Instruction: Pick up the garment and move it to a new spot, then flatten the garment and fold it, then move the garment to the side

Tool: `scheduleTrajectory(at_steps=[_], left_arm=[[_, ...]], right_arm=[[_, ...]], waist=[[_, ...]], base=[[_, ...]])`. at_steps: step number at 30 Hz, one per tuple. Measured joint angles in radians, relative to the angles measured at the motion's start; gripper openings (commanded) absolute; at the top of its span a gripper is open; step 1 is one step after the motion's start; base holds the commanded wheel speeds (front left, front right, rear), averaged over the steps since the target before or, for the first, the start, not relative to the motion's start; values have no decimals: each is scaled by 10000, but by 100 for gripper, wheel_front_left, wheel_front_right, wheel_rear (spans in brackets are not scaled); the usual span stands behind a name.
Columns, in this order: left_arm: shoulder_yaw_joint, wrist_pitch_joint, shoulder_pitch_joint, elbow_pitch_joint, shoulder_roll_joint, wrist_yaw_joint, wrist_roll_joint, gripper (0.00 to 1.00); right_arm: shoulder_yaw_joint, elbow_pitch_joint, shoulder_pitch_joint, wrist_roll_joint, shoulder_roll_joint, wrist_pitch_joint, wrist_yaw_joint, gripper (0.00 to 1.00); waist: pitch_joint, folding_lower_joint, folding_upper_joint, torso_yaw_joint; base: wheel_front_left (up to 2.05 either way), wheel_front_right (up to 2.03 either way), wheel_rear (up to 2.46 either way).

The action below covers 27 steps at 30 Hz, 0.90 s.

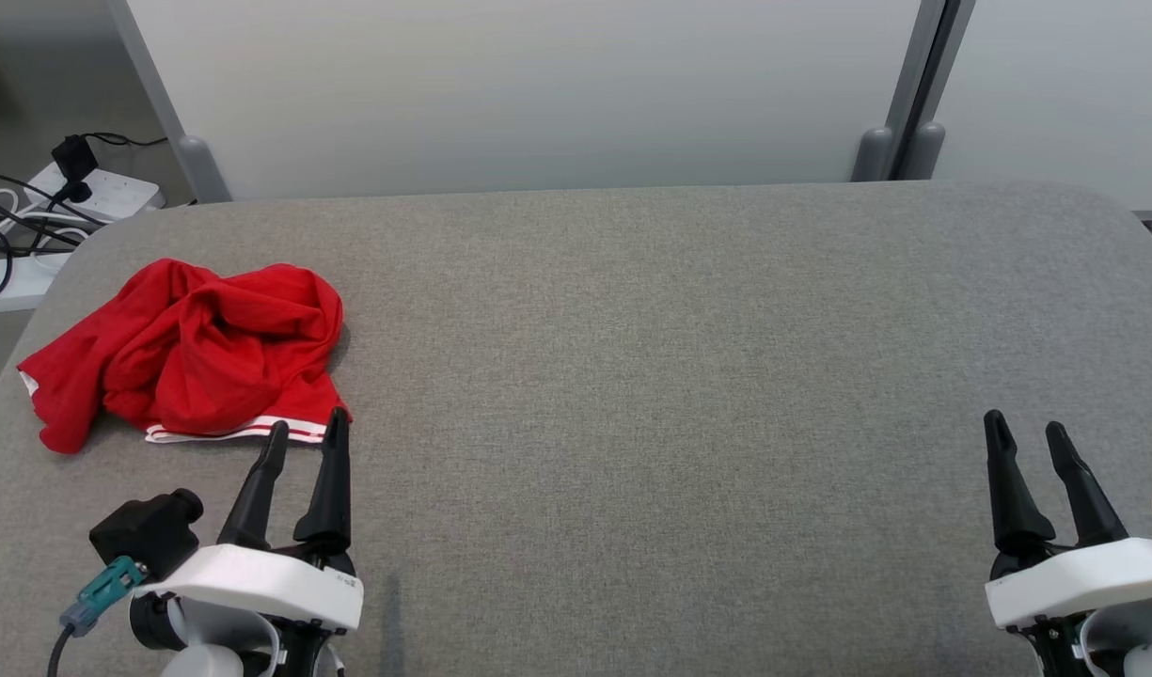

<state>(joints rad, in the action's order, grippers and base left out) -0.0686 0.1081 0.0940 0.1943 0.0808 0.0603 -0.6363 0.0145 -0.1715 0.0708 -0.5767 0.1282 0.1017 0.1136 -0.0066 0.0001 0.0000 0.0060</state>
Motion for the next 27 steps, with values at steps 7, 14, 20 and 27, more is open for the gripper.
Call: scheduleTrajectory(at_steps=[7, 14, 20, 27], left_arm=[[-180, 190, -3, 169, 35, -92, 836, 100], [-303, 399, -9, 410, 56, -203, 1580, 100], [-443, 602, -21, 665, 71, -366, 2305, 100], [-502, 690, -23, 784, 86, -491, 2899, 100]], right_arm=[[0, -109, -7, 1020, -10, 234, 12, 100], [-13, -322, -147, 1994, -25, 430, 27, 100], [-109, -422, -201, 2844, -81, 612, 27, 100], [-205, -660, -202, 3467, -203, 765, 58, 100]], waist=[[-9, -1, 0, 11], [-31, 0, 0, -2], [-53, 0, 0, -35], [-59, 0, 0, -67]], base=[[0, 0, 0], [0, 0, 0], [0, 0, 0], [0, 0, 0]])
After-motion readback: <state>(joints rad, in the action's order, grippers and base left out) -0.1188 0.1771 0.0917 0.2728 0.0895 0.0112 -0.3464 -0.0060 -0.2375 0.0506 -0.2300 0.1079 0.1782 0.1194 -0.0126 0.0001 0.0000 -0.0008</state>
